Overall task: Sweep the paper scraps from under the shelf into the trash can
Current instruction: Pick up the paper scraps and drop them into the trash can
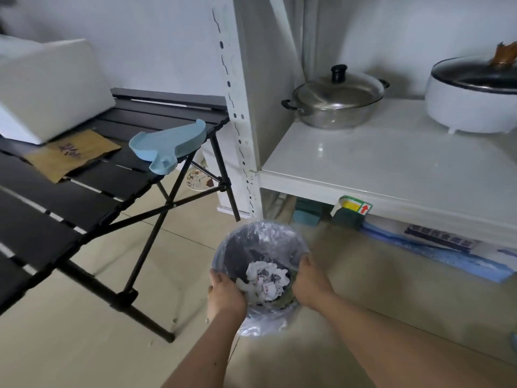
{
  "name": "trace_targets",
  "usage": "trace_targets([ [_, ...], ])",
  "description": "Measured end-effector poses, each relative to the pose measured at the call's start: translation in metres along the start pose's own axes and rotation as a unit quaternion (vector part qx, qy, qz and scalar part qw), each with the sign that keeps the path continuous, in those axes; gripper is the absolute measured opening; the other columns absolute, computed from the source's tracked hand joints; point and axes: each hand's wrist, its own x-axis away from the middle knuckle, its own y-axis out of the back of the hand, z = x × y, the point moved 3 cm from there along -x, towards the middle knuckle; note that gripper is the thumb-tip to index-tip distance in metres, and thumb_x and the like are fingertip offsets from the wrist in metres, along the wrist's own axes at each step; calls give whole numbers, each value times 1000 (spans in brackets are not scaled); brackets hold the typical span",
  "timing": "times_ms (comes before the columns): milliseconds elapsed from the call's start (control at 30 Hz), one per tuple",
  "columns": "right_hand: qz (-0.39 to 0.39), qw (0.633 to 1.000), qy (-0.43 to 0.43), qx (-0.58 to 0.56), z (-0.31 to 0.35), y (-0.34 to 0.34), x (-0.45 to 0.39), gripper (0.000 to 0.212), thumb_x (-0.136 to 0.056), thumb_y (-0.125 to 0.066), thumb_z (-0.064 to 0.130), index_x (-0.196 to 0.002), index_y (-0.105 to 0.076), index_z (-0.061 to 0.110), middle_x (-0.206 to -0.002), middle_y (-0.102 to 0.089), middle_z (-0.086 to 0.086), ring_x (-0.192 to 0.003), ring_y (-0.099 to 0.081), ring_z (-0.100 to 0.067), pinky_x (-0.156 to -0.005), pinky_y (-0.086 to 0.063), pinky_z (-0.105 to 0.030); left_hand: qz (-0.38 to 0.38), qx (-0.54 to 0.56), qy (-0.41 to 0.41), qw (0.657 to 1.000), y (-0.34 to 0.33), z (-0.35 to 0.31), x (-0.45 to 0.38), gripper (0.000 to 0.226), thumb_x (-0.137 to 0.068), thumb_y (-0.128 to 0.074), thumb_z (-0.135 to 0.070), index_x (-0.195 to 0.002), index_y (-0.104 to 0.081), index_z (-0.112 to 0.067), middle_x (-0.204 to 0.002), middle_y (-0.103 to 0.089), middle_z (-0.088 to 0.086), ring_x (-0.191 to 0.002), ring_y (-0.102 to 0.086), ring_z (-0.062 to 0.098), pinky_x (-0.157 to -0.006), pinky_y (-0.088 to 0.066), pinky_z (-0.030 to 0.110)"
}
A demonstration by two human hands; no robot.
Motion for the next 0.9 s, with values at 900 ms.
trace_targets([
  [900, -85, 996, -7, 5, -71, 74, 33, 68, -94, -39, 19, -151, -2, 18, -161, 0, 2, -148, -2, -29, -120, -14, -46, -37, -91, -154, 983, -10, -175, 70, 67, -91, -28, -5, -151, 0, -18, -159, 17, -1, -147, 15, 25, -112, 5, 64],
])
